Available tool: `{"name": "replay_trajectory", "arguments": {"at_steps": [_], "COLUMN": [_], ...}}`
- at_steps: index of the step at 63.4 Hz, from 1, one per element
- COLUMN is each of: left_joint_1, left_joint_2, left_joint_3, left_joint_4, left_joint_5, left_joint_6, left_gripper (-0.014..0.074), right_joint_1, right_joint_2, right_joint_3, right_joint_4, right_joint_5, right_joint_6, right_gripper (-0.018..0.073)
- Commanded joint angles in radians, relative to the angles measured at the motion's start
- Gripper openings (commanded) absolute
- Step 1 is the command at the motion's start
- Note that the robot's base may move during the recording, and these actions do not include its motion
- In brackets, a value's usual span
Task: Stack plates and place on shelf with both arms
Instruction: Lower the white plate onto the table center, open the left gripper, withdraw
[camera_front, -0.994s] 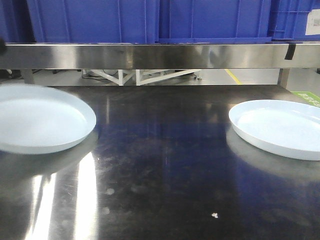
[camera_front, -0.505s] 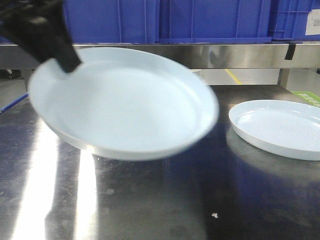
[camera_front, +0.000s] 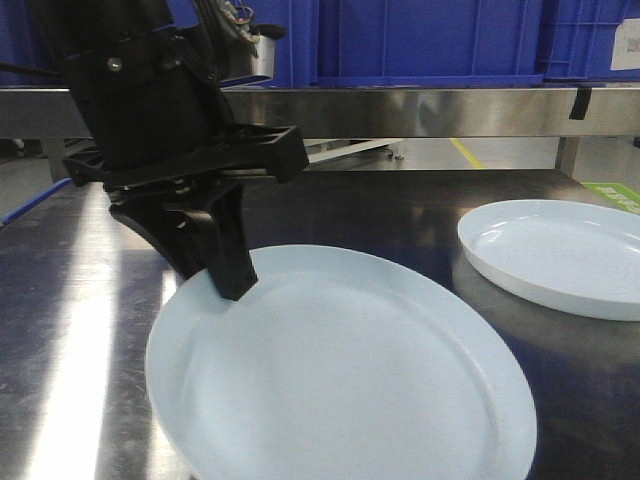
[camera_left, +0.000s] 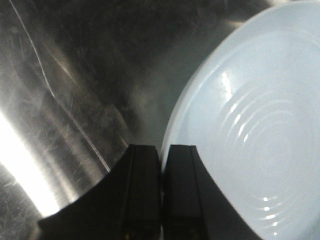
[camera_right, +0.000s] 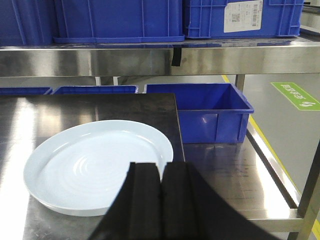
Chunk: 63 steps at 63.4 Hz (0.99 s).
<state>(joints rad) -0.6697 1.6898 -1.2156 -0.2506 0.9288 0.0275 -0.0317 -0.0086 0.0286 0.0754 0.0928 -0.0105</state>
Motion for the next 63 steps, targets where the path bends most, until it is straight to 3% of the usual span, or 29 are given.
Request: {"name": "replay_trajectory", "arguments": {"at_steps": [1, 18, 44, 52, 63], "left_joint_1": [-0.006, -0.006, -0.006, -0.006, 0.0], "left_joint_2": [-0.032, -0.012, -0.026, -0.076, -0.227], "left_joint_3": [-0.025, -0.025, -0.033, -0.04, -0.04], "left_joint_4": [-0.017, -0.021, -0.021, -0.007, 0.087], "left_joint_5": [-0.034, -0.022, -0.004, -0.001, -0.034], "left_joint_6": [0.0, -0.002, -0.002, -0.002, -0.027], "left_gripper": [0.0087, 0.0108, 0.0458, 0.0464, 0.0444], "right_joint_1": [0.002, 0.002, 0.002, 0.002, 0.002], "right_joint_2": [-0.023, -0.023, -0.023, -0.023, -0.023], "right_joint_3": [-0.016, -0.016, -0.016, -0.016, -0.016], "right_joint_4": [-0.011, -0.011, -0.011, -0.011, -0.011], "right_joint_5": [-0.093, -0.093, -0.093, -0.093, -0.093], "right_joint_6": [-0.002, -0.002, -0.002, -0.002, -0.002], "right_gripper": [0.0057, 0.0057, 0.0057, 0.0057, 0.0057]}}
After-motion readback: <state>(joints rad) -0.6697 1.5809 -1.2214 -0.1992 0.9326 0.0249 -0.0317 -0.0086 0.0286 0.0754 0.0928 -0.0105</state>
